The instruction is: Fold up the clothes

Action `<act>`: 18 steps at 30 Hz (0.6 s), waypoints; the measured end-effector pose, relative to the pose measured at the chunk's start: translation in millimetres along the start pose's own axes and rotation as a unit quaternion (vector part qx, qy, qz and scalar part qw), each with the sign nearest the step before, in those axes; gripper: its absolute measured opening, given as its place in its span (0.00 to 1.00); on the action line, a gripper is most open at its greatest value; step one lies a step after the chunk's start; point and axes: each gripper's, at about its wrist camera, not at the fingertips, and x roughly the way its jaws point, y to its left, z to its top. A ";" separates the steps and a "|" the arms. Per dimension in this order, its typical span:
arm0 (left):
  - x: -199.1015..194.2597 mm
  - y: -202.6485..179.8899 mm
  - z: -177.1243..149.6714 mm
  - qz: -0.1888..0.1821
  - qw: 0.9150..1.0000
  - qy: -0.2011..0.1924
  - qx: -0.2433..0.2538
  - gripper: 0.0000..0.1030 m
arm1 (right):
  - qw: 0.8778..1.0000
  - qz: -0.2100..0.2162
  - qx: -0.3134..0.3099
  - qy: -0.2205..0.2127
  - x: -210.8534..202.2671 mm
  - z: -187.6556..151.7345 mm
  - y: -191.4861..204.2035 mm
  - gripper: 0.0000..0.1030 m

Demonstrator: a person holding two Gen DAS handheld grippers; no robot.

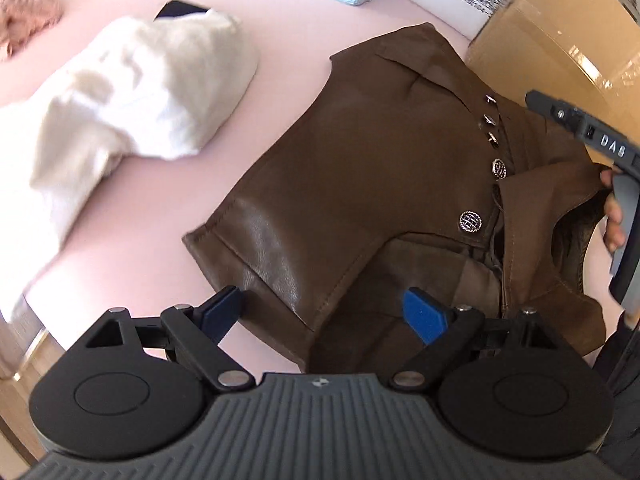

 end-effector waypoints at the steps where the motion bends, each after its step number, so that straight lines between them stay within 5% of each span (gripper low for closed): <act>1: -1.1 1.0 -2.7 -0.001 1.000 -0.007 -0.006 0.85 | 1.000 0.000 0.001 0.002 -0.8 -1.8 -0.9 0.81; 7: -6.9 4.7 -23.5 0.025 0.999 -0.035 0.002 0.85 | 1.000 -0.007 0.009 0.012 2.0 -8.0 -7.0 0.81; 14: -1.9 18.0 -18.1 0.001 0.992 -0.090 -0.087 0.92 | 0.999 -0.021 0.017 0.027 9.3 -13.1 -9.4 0.81; 18: 5.5 2.7 -14.0 0.028 0.990 -0.112 -0.077 0.88 | 0.999 -0.021 0.018 0.016 4.0 -10.6 -12.4 0.81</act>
